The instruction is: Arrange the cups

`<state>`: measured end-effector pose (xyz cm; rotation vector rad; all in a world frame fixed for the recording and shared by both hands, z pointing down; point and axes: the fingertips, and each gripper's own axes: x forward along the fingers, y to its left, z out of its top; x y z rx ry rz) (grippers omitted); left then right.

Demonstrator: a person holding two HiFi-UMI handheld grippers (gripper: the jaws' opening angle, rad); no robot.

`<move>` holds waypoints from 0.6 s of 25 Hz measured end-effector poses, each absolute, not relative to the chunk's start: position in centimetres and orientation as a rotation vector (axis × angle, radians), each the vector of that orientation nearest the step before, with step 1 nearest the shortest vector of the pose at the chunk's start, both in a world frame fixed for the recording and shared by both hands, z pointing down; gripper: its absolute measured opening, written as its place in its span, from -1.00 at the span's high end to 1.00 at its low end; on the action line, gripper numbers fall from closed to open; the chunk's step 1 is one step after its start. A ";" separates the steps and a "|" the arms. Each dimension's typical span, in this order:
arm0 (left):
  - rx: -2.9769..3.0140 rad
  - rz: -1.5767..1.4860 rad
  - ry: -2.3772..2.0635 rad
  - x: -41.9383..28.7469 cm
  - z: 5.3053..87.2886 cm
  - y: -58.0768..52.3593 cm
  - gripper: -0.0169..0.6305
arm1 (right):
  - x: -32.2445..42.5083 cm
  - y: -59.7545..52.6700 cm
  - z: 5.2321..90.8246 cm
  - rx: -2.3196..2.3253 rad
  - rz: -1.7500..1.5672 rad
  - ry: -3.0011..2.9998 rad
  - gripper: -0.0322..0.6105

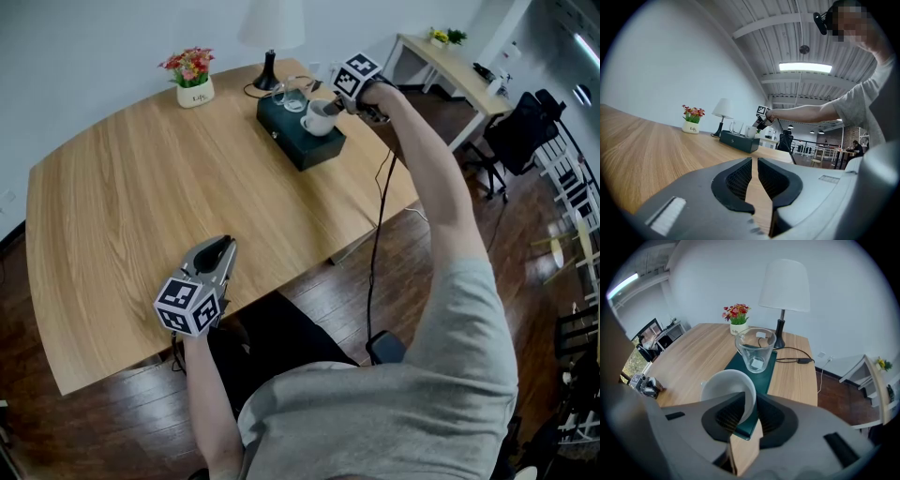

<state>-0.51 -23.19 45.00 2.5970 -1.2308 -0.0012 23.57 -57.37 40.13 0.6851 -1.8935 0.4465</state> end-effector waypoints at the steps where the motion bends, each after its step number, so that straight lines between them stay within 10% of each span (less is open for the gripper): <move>1: 2.599 0.002 -1.232 -0.5 45.0 -23.2 0.79 | 23.6 -57.4 40.1 0.686 0.433 -1.893 0.60; 5: 2.601 0.009 -1.237 -0.5 45.1 -23.3 0.79 | 23.5 -57.4 40.1 0.672 0.366 -1.894 0.27; 15: 2.598 0.001 -1.243 -0.4 45.2 -23.3 0.79 | 22.4 -58.7 33.5 0.799 0.151 -2.095 0.29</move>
